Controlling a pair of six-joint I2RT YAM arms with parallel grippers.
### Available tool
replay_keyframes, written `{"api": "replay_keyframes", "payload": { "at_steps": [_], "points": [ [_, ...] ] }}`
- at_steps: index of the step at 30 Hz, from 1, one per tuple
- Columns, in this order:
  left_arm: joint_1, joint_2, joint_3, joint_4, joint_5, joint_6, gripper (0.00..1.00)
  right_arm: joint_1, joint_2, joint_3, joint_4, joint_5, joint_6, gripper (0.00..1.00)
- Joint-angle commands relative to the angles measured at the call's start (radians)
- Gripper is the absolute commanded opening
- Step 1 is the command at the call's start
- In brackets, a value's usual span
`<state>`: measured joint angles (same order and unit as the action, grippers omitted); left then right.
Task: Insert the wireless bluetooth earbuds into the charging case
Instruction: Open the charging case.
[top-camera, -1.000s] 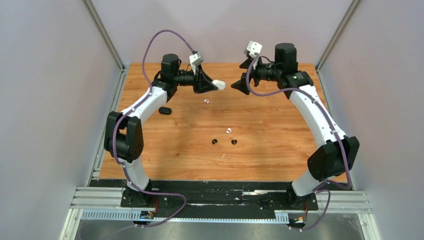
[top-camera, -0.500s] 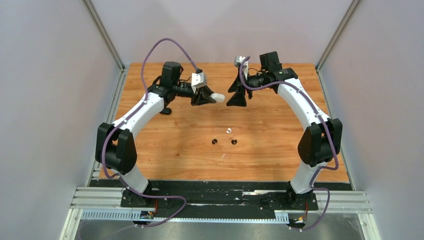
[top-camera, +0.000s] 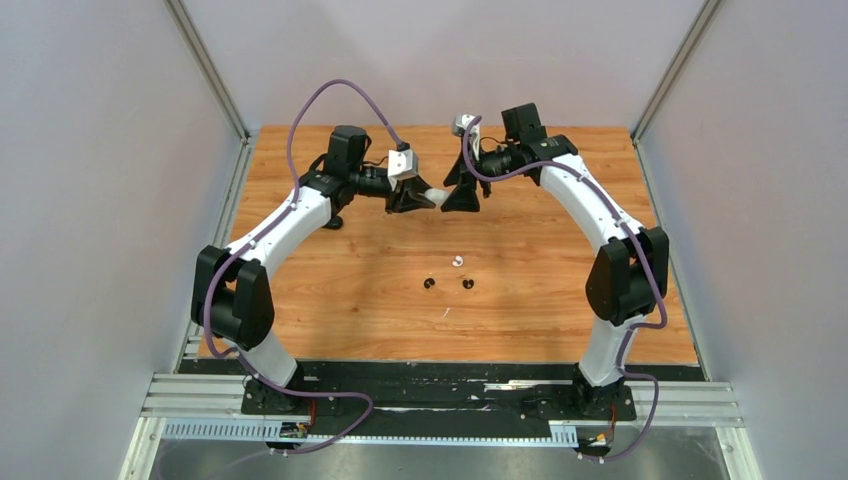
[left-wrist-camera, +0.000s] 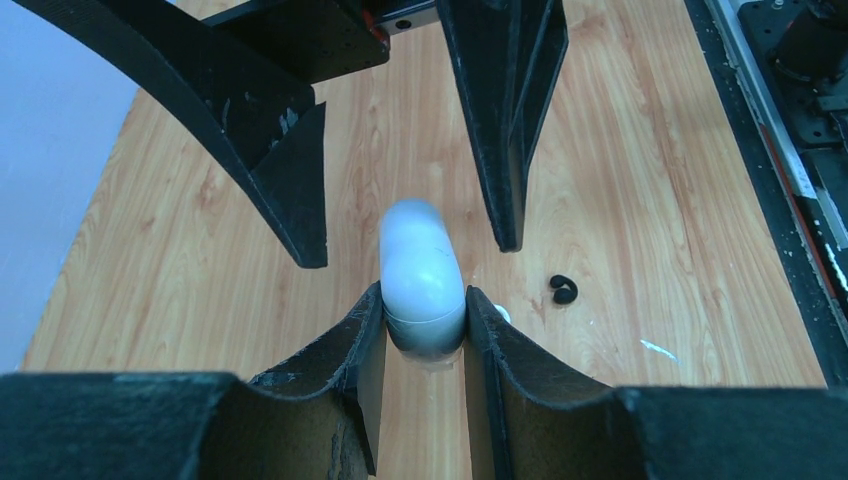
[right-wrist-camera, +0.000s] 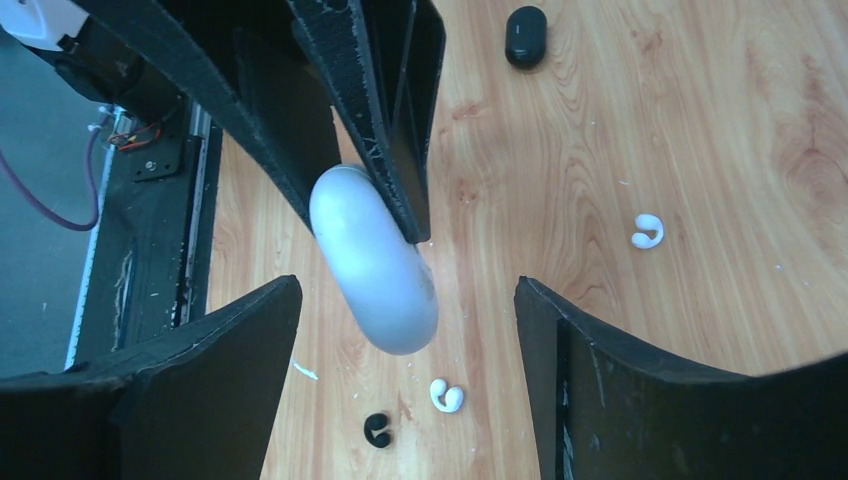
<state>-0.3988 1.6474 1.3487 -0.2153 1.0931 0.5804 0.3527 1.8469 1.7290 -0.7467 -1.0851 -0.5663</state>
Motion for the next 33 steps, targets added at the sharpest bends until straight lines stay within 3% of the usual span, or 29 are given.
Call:
{"api": "replay_keyframes", "payload": {
  "at_steps": [1,7,20,28,33],
  "points": [
    [-0.006,-0.032,-0.002,0.046,0.002,-0.017,0.00,0.010,0.018,0.066,0.059,0.045,-0.022,0.77],
    [-0.006,-0.027,0.011,0.016,0.006,0.009,0.00,0.005,0.036,0.092,0.094,0.143,-0.007,0.70],
    [-0.008,-0.010,0.012,0.015,0.006,0.002,0.00,-0.019,0.033,0.159,0.130,0.196,0.008,0.70],
    [-0.004,-0.005,-0.017,0.155,0.002,-0.195,0.00,-0.017,0.007,0.122,0.131,0.205,0.002,0.69],
    [0.017,0.004,-0.058,0.347,-0.001,-0.458,0.00,-0.018,-0.023,0.092,0.127,0.176,0.002,0.68]
  ]
}}
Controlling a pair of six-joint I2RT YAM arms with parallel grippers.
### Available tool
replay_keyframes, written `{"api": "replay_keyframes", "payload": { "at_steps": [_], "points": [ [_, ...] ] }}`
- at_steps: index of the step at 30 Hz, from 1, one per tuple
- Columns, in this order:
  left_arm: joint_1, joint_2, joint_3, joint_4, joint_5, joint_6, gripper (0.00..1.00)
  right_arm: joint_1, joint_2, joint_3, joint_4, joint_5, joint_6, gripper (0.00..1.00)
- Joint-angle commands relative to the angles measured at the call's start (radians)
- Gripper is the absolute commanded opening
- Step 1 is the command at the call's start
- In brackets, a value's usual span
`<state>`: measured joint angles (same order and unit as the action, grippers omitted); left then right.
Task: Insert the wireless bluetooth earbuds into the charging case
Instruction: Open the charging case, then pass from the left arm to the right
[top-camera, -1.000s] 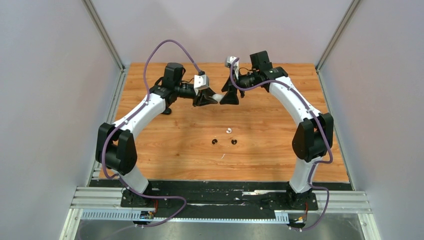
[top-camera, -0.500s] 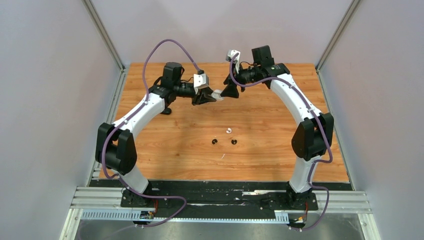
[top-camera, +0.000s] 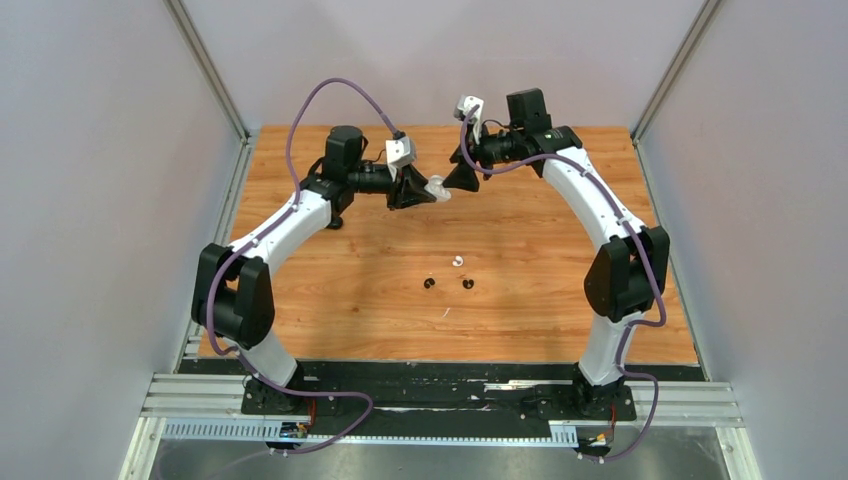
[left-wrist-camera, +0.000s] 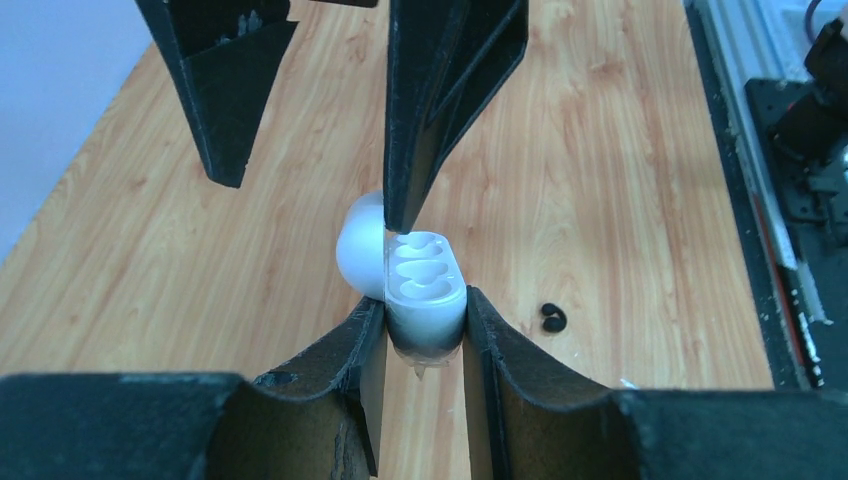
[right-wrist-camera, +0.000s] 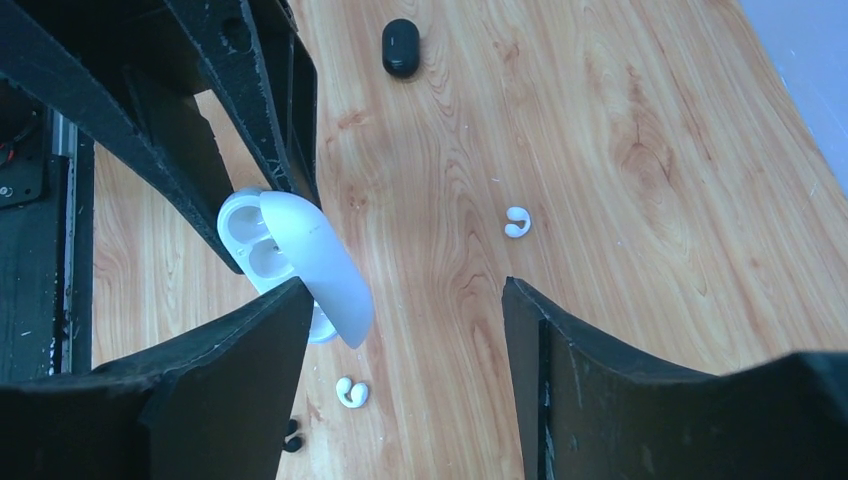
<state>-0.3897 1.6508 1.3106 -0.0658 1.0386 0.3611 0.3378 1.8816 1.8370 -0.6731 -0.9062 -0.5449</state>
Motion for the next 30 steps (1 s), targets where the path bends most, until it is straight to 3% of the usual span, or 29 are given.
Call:
{"api": "replay_keyframes", "payload": {
  "at_steps": [1,4,12,26,30],
  "points": [
    [0.010,0.002,-0.026,0.244,0.054,-0.266,0.00,-0.003,-0.064,-0.024,0.050,-0.009,-0.022,0.66],
    [0.019,0.005,-0.039,0.297,0.057,-0.339,0.00,-0.003,-0.077,-0.047,0.037,-0.017,-0.046,0.59],
    [0.025,0.001,-0.047,0.297,0.075,-0.327,0.00,-0.014,-0.075,-0.047,0.012,-0.025,-0.064,0.44],
    [0.025,0.022,-0.042,0.339,0.089,-0.338,0.00,-0.017,-0.081,-0.054,0.000,-0.105,-0.057,0.36],
    [0.025,0.023,-0.047,0.359,0.086,-0.348,0.00,-0.016,-0.079,-0.062,0.000,-0.124,-0.050,0.29]
  ]
}}
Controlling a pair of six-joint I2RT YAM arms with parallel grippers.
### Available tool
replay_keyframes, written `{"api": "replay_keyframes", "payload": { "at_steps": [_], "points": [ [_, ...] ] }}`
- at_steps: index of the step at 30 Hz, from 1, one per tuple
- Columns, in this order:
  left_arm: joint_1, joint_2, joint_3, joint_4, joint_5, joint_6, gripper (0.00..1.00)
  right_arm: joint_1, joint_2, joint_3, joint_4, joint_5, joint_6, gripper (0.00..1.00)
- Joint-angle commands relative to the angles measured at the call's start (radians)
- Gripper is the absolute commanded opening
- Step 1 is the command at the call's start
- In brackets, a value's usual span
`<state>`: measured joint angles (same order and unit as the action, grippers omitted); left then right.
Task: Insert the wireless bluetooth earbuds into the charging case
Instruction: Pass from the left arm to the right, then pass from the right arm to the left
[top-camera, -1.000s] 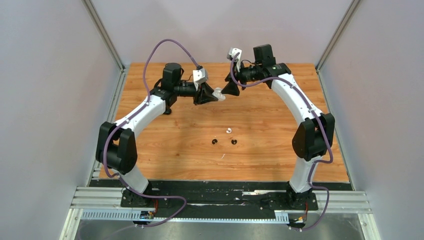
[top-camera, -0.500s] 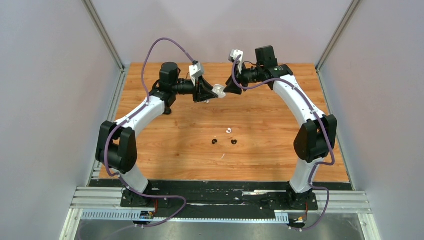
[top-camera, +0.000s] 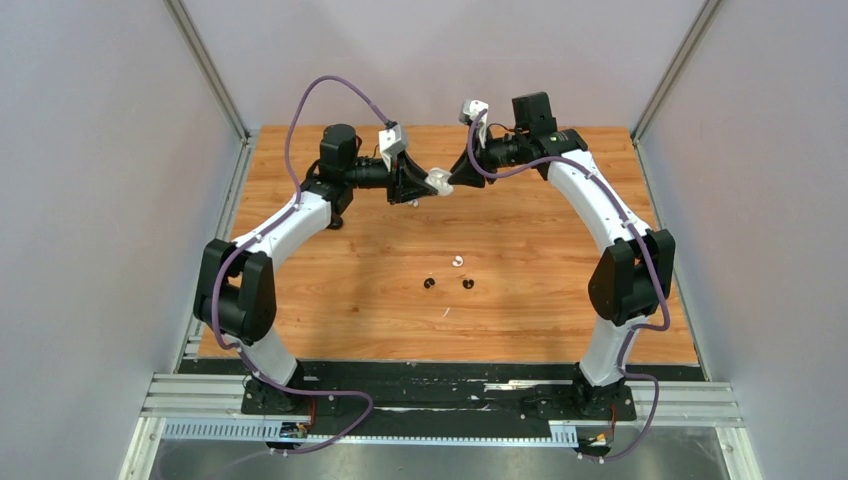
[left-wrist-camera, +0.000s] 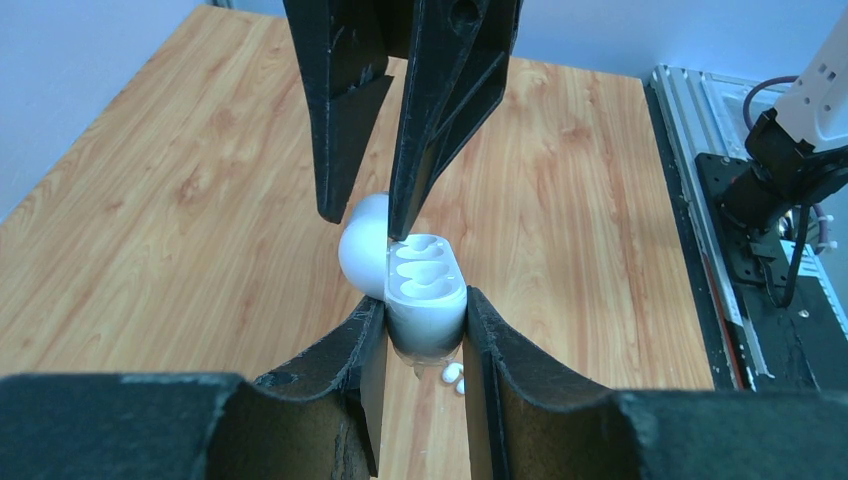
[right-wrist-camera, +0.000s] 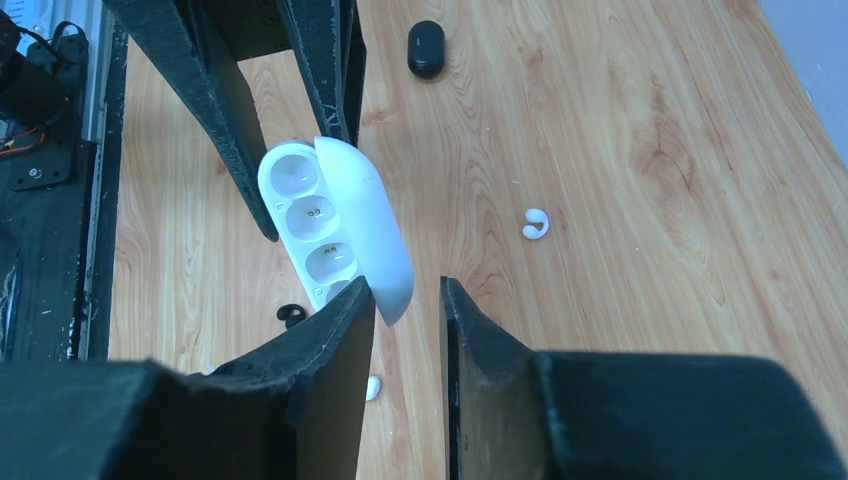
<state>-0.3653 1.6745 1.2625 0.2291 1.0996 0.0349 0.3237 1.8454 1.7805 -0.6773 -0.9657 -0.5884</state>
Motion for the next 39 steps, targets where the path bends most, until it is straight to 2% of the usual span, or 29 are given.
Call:
{"api": "replay_keyframes", "payload": {
  "at_steps": [1,3,9,11,13,14,15,16,18,20,26,31,39],
  "points": [
    [0.000,-0.001,-0.001,0.069,0.023,-0.023,0.00,-0.003,-0.044,-0.008,0.004,-0.068,-0.006,0.29],
    [0.000,-0.002,-0.006,0.076,0.015,-0.024,0.00,-0.003,-0.044,-0.015,0.003,-0.076,-0.004,0.26],
    [0.000,0.005,-0.016,0.101,-0.017,-0.043,0.00,0.006,-0.053,-0.035,0.004,-0.073,-0.002,0.00],
    [0.000,0.011,-0.016,0.104,-0.059,-0.074,0.00,0.013,-0.061,-0.046,0.003,-0.046,-0.013,0.00],
    [0.001,0.016,-0.010,0.074,-0.112,-0.090,0.15,0.020,-0.069,-0.054,0.005,0.006,-0.033,0.00],
    [0.001,0.015,-0.003,0.055,-0.132,-0.075,0.30,0.022,-0.076,-0.057,0.005,0.038,-0.047,0.00],
    [0.001,0.004,0.000,0.005,-0.137,-0.048,0.35,0.023,-0.082,-0.059,0.004,0.070,-0.064,0.00],
    [0.002,-0.004,0.007,-0.068,-0.151,-0.021,0.47,0.023,-0.087,-0.063,0.004,0.107,-0.084,0.00],
    [0.002,-0.036,0.026,-0.207,-0.189,0.048,0.60,0.023,-0.097,-0.067,0.002,0.197,-0.136,0.00],
    [0.015,-0.065,0.063,-0.349,-0.215,0.075,0.66,0.023,-0.105,-0.065,-0.018,0.255,-0.203,0.00],
    [0.067,-0.062,0.237,-0.629,-0.199,0.022,0.65,0.058,-0.109,-0.055,-0.083,0.364,-0.367,0.00],
    [0.067,-0.012,0.346,-0.675,-0.227,-0.041,0.61,0.123,-0.086,-0.031,-0.153,0.446,-0.461,0.00],
    [0.038,0.086,0.468,-0.804,-0.219,-0.037,0.60,0.164,0.053,0.221,-0.394,0.465,-0.451,0.00]
  ]
}}
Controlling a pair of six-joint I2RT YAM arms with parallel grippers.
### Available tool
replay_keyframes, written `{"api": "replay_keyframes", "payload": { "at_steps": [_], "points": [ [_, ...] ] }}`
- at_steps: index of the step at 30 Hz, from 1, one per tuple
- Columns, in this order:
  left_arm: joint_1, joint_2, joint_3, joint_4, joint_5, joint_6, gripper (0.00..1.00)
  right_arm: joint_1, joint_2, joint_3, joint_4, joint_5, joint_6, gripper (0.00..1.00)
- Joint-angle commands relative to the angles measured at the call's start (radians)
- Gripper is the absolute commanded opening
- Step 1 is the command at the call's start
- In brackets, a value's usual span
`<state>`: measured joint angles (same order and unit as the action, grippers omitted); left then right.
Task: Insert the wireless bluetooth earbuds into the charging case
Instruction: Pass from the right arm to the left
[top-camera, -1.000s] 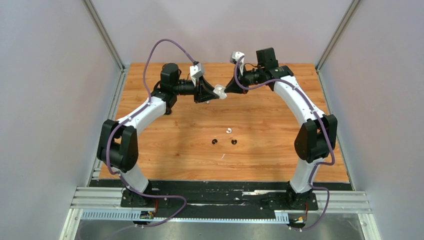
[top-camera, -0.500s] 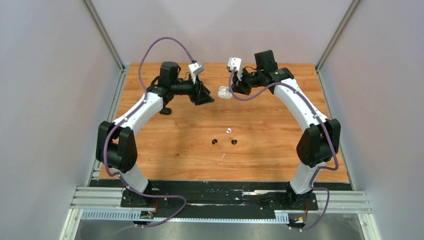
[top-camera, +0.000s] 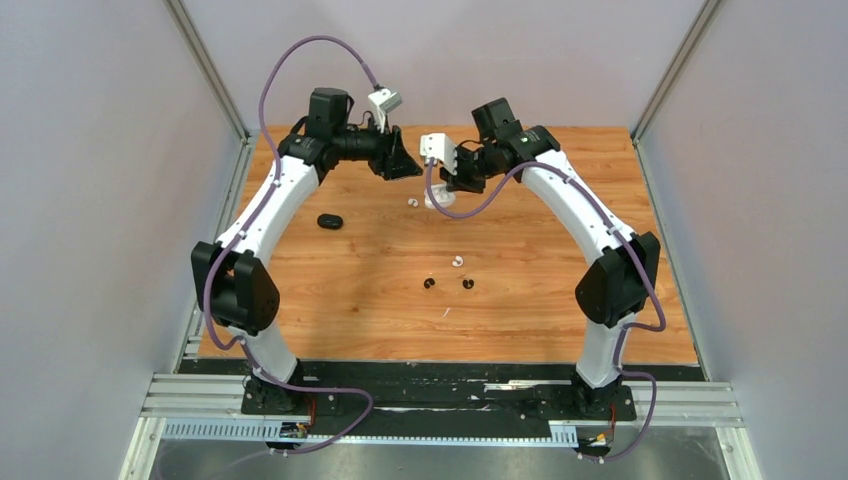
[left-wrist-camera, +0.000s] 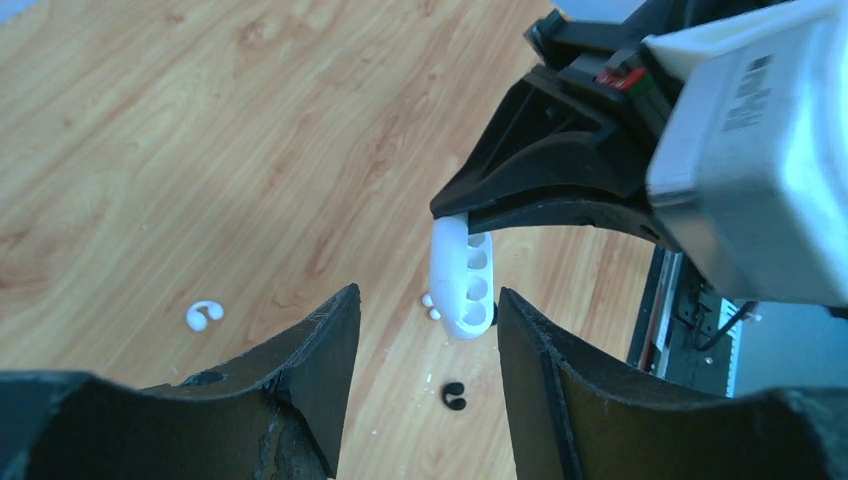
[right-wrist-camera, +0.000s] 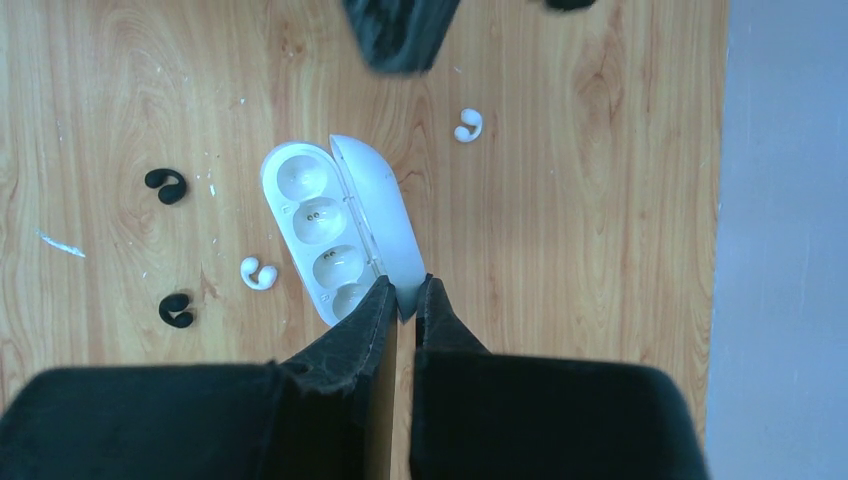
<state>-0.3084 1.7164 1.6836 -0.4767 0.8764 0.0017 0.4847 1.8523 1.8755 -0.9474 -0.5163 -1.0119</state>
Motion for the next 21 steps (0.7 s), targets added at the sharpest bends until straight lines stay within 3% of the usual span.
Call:
{"api": "replay_keyframes", "payload": {
  "at_steps": [1,11,21],
  "points": [
    [-0.021,0.048,0.047,-0.099,0.007,-0.004,0.60,0.007,0.056,0.145,-0.137,0.021,-0.028,0.00],
    [-0.029,0.099,0.037,-0.053,0.083,-0.012,0.51,0.049,0.081,0.180,-0.149,0.043,-0.007,0.00],
    [-0.044,0.127,0.020,-0.006,0.109,-0.036,0.52,0.072,0.093,0.217,-0.143,0.057,0.029,0.00]
  ]
}}
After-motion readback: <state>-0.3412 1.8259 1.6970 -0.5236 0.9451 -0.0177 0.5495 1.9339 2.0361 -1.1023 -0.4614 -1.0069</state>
